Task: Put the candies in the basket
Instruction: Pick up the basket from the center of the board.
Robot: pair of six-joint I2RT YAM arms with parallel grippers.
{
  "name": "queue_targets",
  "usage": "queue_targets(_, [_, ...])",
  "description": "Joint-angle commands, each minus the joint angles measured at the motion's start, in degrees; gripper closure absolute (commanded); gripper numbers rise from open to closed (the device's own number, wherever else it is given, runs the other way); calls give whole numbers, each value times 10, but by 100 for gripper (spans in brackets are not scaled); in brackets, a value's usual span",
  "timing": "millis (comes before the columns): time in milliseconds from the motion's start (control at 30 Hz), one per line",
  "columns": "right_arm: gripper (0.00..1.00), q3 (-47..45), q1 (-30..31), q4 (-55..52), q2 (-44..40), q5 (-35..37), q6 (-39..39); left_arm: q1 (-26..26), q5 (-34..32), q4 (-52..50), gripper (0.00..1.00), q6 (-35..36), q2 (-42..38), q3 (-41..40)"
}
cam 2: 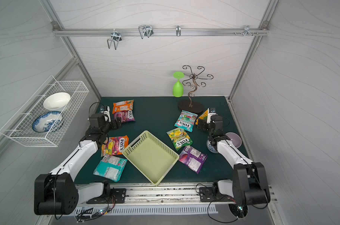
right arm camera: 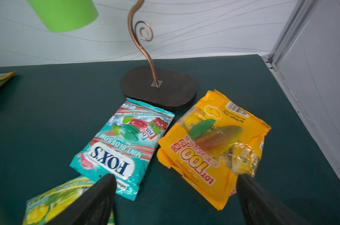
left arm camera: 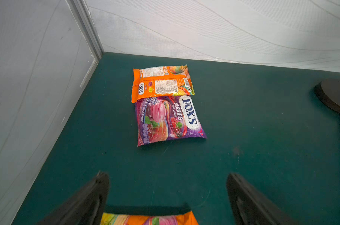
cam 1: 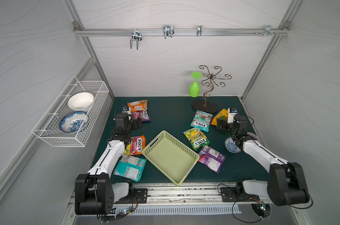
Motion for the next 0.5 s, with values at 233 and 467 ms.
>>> queue_targets(233, [1, 119, 103, -238, -15, -61, 36, 34, 150, -166, 1, -29, -130, -9])
queue_targets(467, [1, 165, 181, -303, 17, -98, 40, 62, 171, -155, 1, -24, -142, -32])
